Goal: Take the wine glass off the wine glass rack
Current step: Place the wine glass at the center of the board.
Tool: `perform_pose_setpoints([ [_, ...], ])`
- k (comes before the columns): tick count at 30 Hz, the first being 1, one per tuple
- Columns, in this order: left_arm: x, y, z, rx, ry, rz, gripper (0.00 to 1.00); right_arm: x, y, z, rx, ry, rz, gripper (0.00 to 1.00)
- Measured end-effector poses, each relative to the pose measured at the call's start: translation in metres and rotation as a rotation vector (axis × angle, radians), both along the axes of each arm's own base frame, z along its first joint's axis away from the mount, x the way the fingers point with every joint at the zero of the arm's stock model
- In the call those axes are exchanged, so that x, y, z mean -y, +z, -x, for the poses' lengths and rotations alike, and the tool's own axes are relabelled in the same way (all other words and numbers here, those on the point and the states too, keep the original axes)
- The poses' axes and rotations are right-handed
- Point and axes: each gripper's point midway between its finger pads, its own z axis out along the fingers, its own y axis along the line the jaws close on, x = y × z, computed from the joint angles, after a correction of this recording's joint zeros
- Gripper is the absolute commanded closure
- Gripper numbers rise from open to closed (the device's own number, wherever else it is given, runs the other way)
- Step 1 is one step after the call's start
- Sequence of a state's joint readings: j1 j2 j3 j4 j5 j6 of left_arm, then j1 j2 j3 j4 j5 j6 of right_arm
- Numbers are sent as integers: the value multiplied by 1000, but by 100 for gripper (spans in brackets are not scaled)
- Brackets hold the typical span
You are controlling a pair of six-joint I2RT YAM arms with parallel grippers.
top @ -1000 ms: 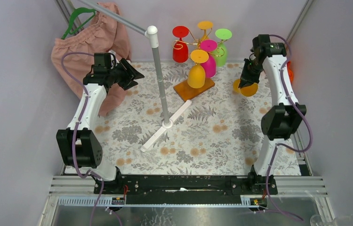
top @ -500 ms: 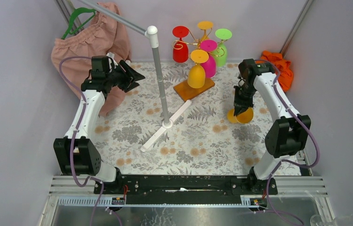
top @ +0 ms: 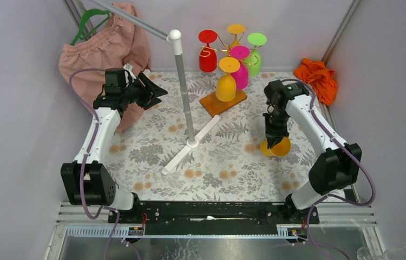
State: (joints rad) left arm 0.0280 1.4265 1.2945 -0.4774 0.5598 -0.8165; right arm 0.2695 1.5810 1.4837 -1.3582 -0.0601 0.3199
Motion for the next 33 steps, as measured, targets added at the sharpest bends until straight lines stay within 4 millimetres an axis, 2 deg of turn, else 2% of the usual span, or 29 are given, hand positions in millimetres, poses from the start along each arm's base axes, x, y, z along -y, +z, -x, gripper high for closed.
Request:
perform_pose_setpoints([
  [4,1,0,1,6,-4,10,41,-11,3,16,-22,49,14,100],
  [12,5,-7,4,-7,-12,39,41,-18,1,56,-94,116,17,100],
  [19,6,-19,6,-24,-17,54,41,-46,-8,90,-180,242,-28,100],
  [23,6,-22,7,-29,-15,57,41,-46,-10,101,-222,252,-27,100],
  [25,5,-22,6,-26,-13,57,41,-44,-10,103,-235,248,-21,90],
  [26,4,-22,5,-24,-11,57,41,-44,-9,104,-236,247,-20,90],
  [28,4,-23,6,-24,-11,57,41,-44,-9,103,-237,244,-18,81],
  [33,3,-25,6,-24,-12,61,41,-48,-8,97,-234,241,-20,70],
])
